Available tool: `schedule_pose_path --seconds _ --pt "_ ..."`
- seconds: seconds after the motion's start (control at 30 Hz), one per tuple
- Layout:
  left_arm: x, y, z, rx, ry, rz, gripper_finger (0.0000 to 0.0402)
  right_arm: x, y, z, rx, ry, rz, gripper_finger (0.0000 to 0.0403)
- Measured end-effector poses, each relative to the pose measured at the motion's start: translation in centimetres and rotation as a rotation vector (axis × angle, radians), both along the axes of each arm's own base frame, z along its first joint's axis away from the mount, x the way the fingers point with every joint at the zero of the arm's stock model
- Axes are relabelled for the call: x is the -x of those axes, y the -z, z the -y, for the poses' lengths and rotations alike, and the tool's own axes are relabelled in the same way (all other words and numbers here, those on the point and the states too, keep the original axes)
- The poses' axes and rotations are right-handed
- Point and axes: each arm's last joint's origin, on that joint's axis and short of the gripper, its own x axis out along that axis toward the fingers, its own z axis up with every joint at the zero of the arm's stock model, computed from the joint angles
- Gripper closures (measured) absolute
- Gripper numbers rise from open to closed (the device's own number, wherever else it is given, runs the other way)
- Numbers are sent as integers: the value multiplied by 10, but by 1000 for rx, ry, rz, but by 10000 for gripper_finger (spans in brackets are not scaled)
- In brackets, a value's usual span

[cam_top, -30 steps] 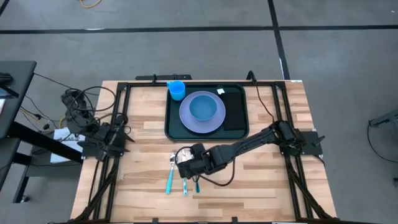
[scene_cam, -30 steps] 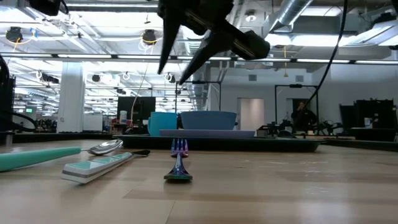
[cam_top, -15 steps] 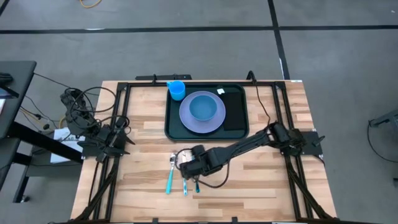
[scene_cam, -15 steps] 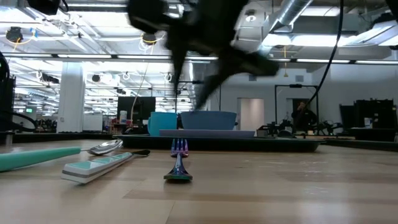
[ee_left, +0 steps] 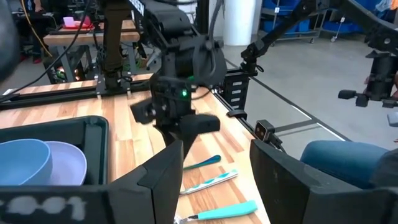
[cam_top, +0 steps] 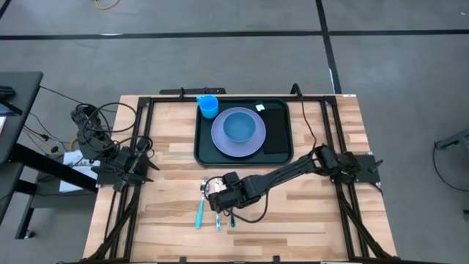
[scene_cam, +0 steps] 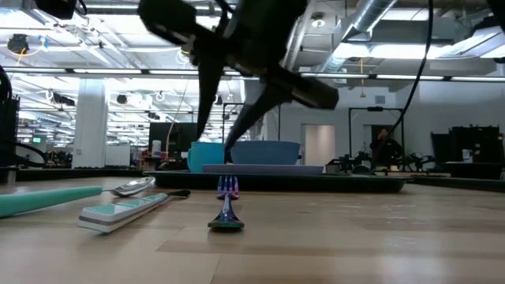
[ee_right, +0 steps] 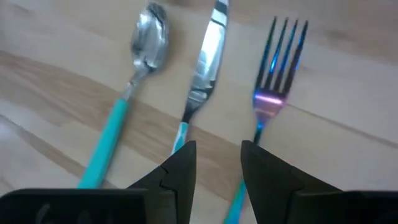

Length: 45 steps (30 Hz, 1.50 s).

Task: Set up tray
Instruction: Put the fork on top of the table napkin to the right of the purple plate on the tray

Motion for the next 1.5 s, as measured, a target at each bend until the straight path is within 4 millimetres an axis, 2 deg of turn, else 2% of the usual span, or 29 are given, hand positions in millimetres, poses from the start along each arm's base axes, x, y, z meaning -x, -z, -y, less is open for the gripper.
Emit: schedule_pose_path --seconds 0.13,0.73,0.87,0.97,1.1,1.5 --pt "0 0 0 0 0 0 226 -1 11 -2 -2 -5 -24 285" --pt "0 0 0 -1 -3 0 226 4 12 1 56 10 -65 285" --pt "0 0 0 -1 -2 0 226 2 30 -1 73 8 -102 285" --pt "0 0 0 0 -2 0 226 -4 36 -5 52 6 -63 285" --pt "0 0 0 -1 -2 0 226 -3 47 -5 56 3 -105 285" --pt "0 0 0 0 0 0 226 -3 56 -6 5 9 -142 289"
